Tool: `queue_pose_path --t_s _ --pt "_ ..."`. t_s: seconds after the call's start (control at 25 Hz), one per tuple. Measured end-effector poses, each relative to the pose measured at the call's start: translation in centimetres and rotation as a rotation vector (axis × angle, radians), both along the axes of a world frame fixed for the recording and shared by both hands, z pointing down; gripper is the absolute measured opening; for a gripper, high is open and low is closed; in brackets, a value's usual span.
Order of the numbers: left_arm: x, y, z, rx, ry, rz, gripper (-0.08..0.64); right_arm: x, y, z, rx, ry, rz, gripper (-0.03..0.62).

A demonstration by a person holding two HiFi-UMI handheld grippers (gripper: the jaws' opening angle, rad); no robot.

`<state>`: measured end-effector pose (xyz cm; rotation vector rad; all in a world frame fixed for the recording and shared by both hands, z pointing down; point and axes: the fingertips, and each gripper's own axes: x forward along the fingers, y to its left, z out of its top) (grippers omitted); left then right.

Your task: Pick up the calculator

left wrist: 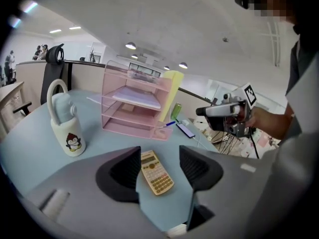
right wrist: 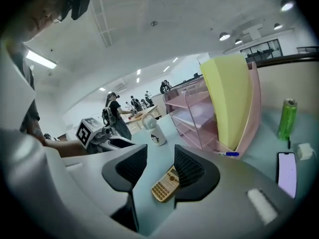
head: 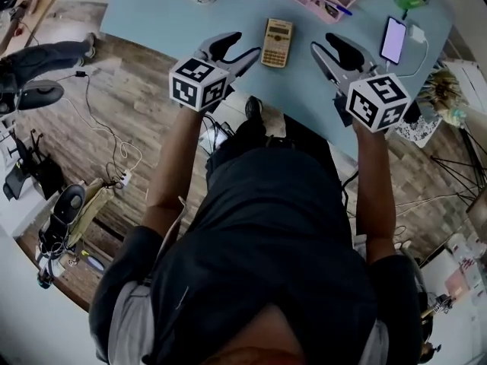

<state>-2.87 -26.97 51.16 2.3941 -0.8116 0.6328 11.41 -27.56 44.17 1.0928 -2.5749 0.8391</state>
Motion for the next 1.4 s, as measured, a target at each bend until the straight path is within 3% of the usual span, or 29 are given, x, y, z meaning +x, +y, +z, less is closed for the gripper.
queue_pose_path --t_s 0.44,0.72,1.16,1.28,1.4 --pt "1.2 -3.7 7.8 -0.123 -0.031 -0.057 0.259 -1.9 -3.7 11.9 -0.242 0.000 -0.011 0.152" --pt "1.8 -5.0 11.8 -0.187 -0.035 -0.071 0.259 -3.4 -4.6 17.6 -0.347 0.027 -0.002 0.150" --pt "2.5 -6.2 15.4 -0.260 -0.053 -0.092 0.258 -4.5 -5.4 22.3 -0.422 0.076 0.020 0.150" --pt "2.0 -5.8 16.5 -0.323 -0.091 -0.121 0.212 -5.0 -5.5 22.5 -0.418 0.104 0.019 0.146" --pt "2.3 -5.6 16.6 -0.370 -0.059 -0.145 0.155 -4.9 -5.5 22.7 -0.413 0.127 0.024 0.120"
